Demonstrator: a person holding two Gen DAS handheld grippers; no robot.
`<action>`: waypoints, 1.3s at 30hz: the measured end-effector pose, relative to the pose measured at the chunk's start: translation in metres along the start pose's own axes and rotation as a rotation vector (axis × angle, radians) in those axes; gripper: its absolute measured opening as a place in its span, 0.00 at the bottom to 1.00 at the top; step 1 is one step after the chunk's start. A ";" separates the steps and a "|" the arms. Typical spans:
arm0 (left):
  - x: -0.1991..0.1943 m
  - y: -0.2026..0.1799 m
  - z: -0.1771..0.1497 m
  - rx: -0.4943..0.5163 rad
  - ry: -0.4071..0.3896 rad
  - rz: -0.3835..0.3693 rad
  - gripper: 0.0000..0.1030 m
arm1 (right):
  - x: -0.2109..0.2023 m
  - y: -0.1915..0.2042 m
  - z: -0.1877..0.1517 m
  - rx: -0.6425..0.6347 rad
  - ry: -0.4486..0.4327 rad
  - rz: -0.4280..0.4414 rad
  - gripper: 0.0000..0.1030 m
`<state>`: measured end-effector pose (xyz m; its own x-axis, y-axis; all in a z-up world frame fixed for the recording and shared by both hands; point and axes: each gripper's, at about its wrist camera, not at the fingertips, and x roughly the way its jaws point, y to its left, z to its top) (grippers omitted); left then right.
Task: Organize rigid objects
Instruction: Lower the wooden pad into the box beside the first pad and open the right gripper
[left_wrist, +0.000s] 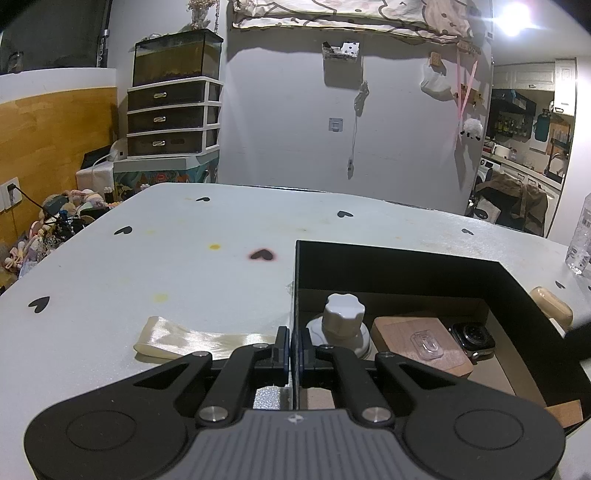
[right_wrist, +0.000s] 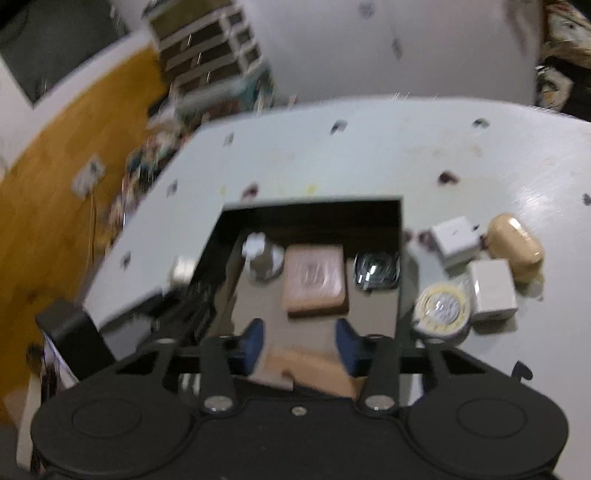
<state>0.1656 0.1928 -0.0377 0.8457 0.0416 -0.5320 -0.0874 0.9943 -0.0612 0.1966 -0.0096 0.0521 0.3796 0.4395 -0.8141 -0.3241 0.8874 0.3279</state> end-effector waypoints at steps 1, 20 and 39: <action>0.000 -0.001 0.000 -0.001 0.000 -0.001 0.03 | 0.002 0.001 0.000 -0.009 0.033 0.011 0.31; 0.000 0.000 0.000 -0.002 0.000 -0.002 0.04 | 0.043 -0.010 0.029 0.012 0.017 -0.083 0.31; -0.001 0.000 0.001 -0.001 0.001 -0.003 0.04 | 0.087 -0.005 0.031 -0.036 0.102 -0.081 0.32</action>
<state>0.1652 0.1933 -0.0369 0.8457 0.0390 -0.5323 -0.0858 0.9943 -0.0634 0.2582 0.0287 -0.0051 0.3165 0.3485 -0.8823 -0.3272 0.9131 0.2433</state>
